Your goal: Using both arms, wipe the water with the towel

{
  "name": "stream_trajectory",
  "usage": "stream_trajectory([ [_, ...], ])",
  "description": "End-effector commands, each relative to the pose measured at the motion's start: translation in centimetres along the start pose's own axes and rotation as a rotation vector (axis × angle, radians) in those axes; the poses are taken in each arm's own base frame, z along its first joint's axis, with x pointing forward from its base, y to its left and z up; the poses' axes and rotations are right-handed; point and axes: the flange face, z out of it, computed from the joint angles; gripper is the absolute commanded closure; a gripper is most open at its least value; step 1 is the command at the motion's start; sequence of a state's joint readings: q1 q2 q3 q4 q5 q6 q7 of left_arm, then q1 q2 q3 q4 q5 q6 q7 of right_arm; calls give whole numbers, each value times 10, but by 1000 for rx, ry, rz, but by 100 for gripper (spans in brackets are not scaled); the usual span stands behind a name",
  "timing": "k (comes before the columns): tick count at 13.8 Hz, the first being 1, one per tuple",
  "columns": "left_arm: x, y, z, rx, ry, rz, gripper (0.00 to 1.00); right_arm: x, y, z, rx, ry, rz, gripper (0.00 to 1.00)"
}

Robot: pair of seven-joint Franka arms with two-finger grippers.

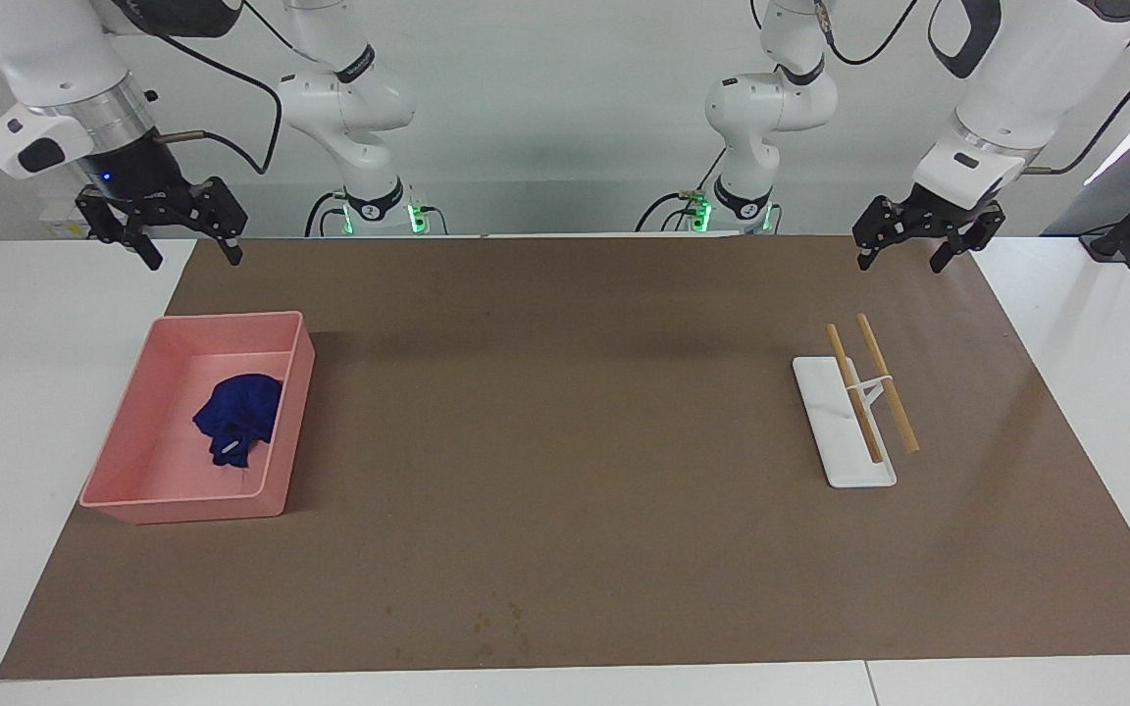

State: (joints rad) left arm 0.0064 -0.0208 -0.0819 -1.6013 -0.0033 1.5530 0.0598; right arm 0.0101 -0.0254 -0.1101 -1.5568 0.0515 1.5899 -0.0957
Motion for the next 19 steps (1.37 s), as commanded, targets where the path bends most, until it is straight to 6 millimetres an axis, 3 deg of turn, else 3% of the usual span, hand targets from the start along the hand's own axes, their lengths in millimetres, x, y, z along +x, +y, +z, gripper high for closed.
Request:
stream_trajectory([
  [1, -7, -2, -3, 16, -7, 1, 0, -3, 0, 2, 25, 12, -15, 0],
  [10, -7, -2, -4, 17, -6, 1, 0, -3, -1, 3, 15, 6, -20, 0],
  [16, -7, -2, -3, 16, -7, 1, 0, -6, -31, 3, 19, -28, -27, 0],
  [19, -7, -2, -3, 16, -7, 1, 0, -6, -30, 3, 18, -25, -27, 0],
])
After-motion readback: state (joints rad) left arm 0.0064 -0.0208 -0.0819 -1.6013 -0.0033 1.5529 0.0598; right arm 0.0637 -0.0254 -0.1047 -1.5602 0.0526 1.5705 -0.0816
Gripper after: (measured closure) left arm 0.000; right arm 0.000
